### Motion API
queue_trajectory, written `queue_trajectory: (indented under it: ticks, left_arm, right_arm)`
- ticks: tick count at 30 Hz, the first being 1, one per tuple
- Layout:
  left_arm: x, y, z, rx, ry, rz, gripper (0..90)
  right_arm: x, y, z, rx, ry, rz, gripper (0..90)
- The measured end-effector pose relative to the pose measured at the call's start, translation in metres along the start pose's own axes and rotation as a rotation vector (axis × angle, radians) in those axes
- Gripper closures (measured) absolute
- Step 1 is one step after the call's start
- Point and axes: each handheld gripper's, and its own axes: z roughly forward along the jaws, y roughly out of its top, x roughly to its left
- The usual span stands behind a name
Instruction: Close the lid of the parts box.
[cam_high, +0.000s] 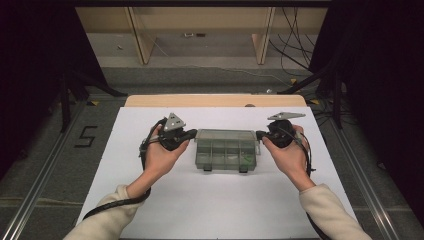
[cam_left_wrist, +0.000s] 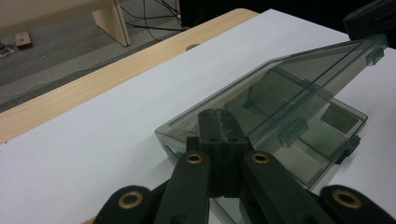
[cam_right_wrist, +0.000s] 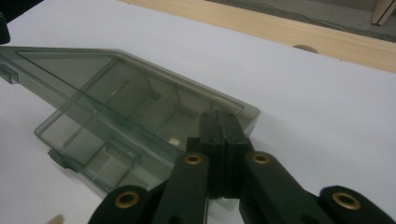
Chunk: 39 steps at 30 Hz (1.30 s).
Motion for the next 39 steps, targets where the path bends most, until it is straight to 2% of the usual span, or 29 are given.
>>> queue_trajectory:
  ticks: [1,3,7,8,9,12,14,18,19,21,25,27,28,29,31,35,39]
  left_arm:
    - [0.0,0.0,0.0,0.002,0.002,0.002,90.0]
    - [0.001,-0.001,-0.002,0.021,0.005,0.031,90.0]
    - [-0.001,-0.002,0.0,0.011,0.003,0.011,90.0]
    - [-0.001,-0.002,-0.001,0.015,0.004,0.014,90.0]
    - [-0.001,-0.002,-0.001,0.017,0.001,0.019,90.0]
    - [-0.001,-0.003,-0.002,0.032,0.001,0.036,90.0]
    - [-0.003,-0.003,-0.001,0.021,-0.001,0.015,90.0]
    - [-0.004,-0.004,-0.001,0.021,-0.003,0.018,90.0]
    - [-0.003,-0.004,-0.001,0.033,-0.004,0.03,90.0]
    - [-0.002,-0.005,-0.001,0.042,-0.005,0.04,90.0]
    - [-0.003,-0.005,-0.001,0.046,-0.007,0.036,90.0]
    - [-0.003,-0.006,-0.001,0.05,-0.007,0.036,90.0]
    - [-0.004,-0.007,0.0,0.034,-0.014,0.024,90.0]
    - [-0.003,-0.007,-0.001,0.055,-0.019,0.041,90.0]
    - [-0.005,-0.008,0.0,0.046,-0.006,0.019,90.0]
    - [-0.004,-0.009,0.0,0.055,-0.01,0.039,90.0]
    - [-0.005,-0.01,0.0,0.06,-0.018,0.038,90.0]
  right_arm:
    - [-0.001,-0.001,0.001,-0.003,-0.004,-0.018,90.0]
    - [0.002,-0.001,0.0,0.026,-0.002,0.021,90.0]
    - [0.002,-0.002,0.0,0.033,-0.001,0.022,90.0]
    - [0.0,-0.002,0.001,0.02,0.001,0.002,90.0]
    - [0.001,-0.002,0.001,0.032,0.001,0.02,90.0]
    - [0.002,-0.002,0.001,0.052,-0.003,0.021,90.0]
    - [0.001,-0.003,0.001,0.05,0.009,0.012,90.0]
    - [0.002,-0.004,0.001,0.054,0.006,0.022,90.0]
    - [0.001,-0.005,0.003,0.036,0.005,-0.006,90.0]
    - [0.0,-0.005,0.003,0.042,0.011,-0.012,90.0]
    - [0.002,-0.008,0.003,0.065,0.011,0.009,90.0]
    - [0.002,-0.009,0.002,0.071,0.016,0.007,90.0]
    - [0.0,-0.009,0.003,0.062,0.016,-0.008,90.0]
    - [0.0,-0.009,0.003,0.061,0.017,-0.015,90.0]
    - [0.0,-0.01,0.003,0.065,0.018,-0.013,90.0]
    - [0.001,-0.011,0.004,0.075,0.014,-0.002,90.0]
    - [0.002,-0.011,0.004,0.078,0.019,-0.015,90.0]
